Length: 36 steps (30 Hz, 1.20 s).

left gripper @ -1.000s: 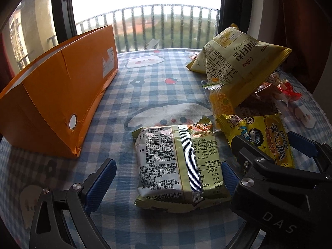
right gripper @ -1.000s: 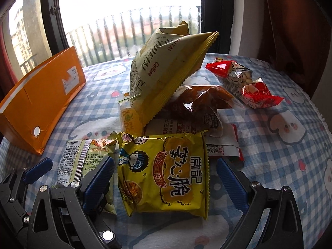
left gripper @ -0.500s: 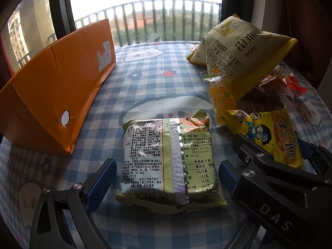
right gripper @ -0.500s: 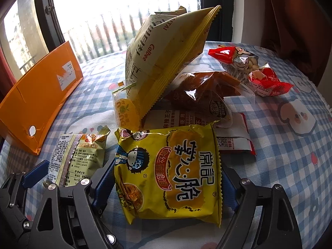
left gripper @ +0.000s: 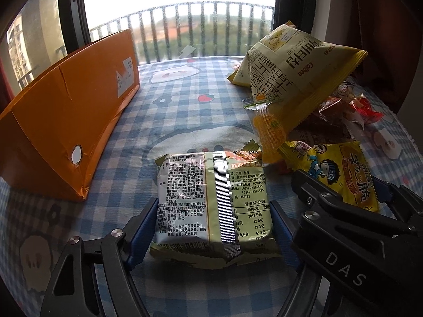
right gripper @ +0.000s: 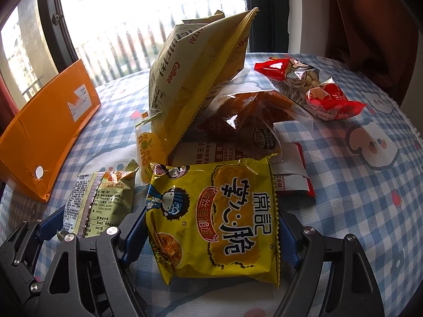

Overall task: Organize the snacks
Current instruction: 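Carry both held packets over the orange box with both tools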

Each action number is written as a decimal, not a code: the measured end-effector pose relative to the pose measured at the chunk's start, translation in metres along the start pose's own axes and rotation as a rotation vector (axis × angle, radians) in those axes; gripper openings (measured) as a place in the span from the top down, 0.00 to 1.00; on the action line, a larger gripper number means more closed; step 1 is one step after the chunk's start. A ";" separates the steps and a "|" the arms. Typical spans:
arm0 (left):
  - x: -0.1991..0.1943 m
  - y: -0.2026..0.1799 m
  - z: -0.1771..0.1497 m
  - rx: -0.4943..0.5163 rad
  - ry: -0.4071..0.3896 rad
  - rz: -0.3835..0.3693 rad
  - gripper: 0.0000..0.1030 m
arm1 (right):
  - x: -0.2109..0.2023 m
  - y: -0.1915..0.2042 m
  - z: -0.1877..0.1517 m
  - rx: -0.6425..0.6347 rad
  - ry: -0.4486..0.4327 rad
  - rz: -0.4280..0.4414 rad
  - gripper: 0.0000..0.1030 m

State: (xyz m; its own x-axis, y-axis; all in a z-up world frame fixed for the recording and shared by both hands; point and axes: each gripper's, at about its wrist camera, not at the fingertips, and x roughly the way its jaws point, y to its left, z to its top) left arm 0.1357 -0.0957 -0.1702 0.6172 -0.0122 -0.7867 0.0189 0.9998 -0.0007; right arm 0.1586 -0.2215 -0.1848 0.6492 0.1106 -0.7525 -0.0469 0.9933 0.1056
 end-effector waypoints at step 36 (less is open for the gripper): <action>-0.122 -0.003 0.016 0.039 -0.262 -0.035 0.21 | -0.132 0.025 0.014 0.008 -0.274 0.027 0.20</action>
State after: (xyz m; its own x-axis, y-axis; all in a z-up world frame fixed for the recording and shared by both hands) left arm 0.0733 -0.0977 -0.0644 0.7980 -0.0547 -0.6002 0.0704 0.9975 0.0027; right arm 0.0825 -0.2114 -0.0736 0.8290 0.1225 -0.5456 -0.0615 0.9898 0.1287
